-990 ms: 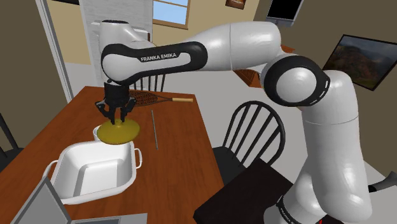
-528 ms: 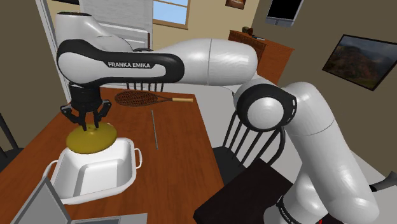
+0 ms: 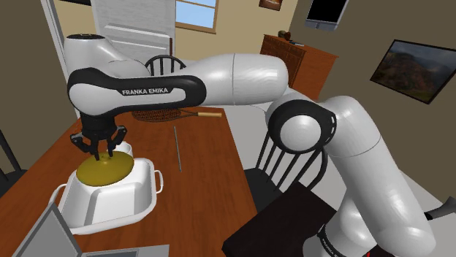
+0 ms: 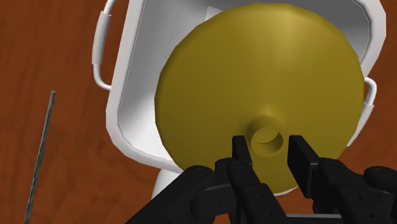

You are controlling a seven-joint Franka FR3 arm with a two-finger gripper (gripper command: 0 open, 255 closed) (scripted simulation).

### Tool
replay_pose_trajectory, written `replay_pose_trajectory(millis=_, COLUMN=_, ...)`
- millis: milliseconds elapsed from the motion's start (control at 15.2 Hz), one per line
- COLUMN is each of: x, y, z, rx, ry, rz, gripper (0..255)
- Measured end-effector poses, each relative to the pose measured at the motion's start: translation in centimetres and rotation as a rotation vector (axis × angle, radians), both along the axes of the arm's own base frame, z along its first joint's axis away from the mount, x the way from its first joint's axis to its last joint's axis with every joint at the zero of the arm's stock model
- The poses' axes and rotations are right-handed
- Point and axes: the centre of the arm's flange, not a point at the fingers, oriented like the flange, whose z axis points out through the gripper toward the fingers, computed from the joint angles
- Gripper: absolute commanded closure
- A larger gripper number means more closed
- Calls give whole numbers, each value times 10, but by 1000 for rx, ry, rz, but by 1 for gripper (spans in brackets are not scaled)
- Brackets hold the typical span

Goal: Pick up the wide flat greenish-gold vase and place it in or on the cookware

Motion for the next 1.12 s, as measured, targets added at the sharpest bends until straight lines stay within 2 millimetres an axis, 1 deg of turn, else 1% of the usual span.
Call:
replay_pose_trajectory(millis=858, x=0, y=1, z=-69, rx=0, ry=0, rz=0, gripper=255)
replay_pose_trajectory(millis=1122, x=0, y=1, z=-72, rx=0, ry=0, rz=0, gripper=255)
